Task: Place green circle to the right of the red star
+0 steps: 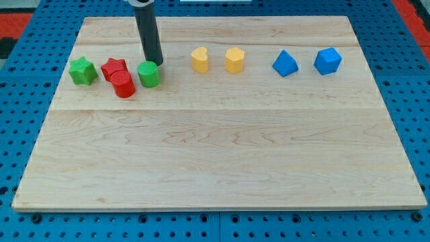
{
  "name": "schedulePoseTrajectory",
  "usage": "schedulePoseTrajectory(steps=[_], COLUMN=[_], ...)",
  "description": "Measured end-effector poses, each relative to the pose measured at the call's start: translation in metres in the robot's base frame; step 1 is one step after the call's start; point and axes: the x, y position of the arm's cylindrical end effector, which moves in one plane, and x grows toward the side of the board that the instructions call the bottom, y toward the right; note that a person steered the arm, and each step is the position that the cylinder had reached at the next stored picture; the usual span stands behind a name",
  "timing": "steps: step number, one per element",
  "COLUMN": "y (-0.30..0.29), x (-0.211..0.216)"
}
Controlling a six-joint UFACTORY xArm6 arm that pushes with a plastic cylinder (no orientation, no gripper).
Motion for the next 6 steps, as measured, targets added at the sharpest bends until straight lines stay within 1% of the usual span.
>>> schedulePoseTrajectory(steps=[1,2,3,4,5,6], y=[0.063,0.091,-0.002,-0.040,-0.016,-0.012], x=[0.028,0.080,0.095,0.093,0.079,0.071])
